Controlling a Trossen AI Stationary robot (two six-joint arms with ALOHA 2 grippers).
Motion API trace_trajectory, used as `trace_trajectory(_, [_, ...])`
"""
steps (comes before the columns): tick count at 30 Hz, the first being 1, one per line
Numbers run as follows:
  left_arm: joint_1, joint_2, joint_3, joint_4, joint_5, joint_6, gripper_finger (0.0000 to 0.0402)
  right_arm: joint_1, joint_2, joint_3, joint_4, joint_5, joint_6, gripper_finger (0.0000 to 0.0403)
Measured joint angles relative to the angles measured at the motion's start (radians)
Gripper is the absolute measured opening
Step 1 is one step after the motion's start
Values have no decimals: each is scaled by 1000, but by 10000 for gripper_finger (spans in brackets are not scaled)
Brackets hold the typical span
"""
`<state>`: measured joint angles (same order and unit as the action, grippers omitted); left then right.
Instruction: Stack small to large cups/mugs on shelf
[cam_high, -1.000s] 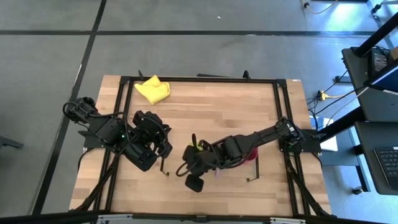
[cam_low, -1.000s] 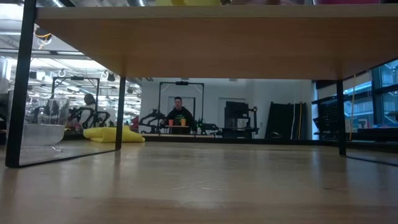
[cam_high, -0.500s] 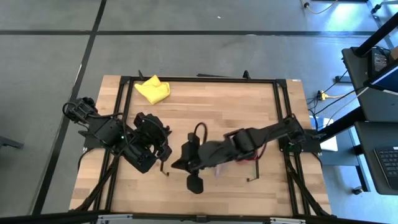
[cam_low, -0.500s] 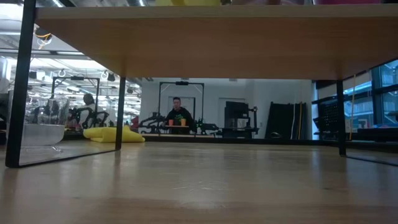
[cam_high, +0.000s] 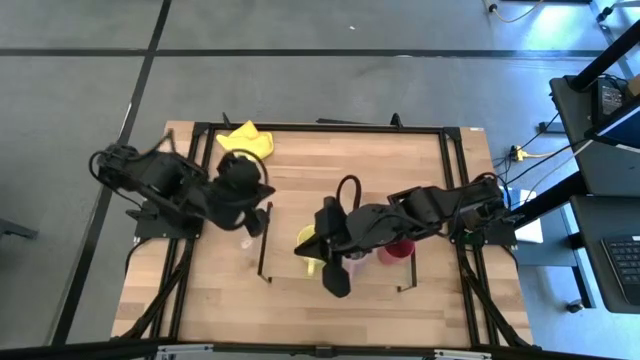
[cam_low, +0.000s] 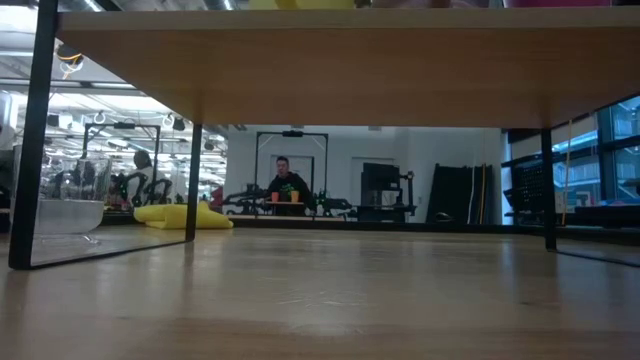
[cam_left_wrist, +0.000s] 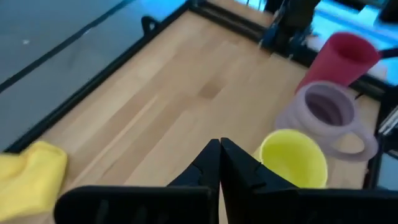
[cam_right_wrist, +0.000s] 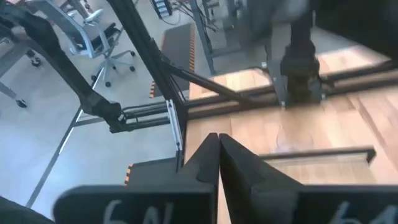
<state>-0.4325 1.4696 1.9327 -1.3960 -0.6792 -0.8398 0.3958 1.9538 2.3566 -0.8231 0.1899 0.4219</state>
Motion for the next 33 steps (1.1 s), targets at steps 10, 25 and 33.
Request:
trace_trajectory(10, [86,-114,0,-51,210,88,5,29,-19,-1,-28,-9,89,14])
trace_trajectory(25, [332,-461,-694,-13,701,-118,6,4,-132,0,-19,64,177,14])
trace_trajectory(33, [339,-551,-1098,177,807,-258,10,0,-131,0,-24,104,176,14])
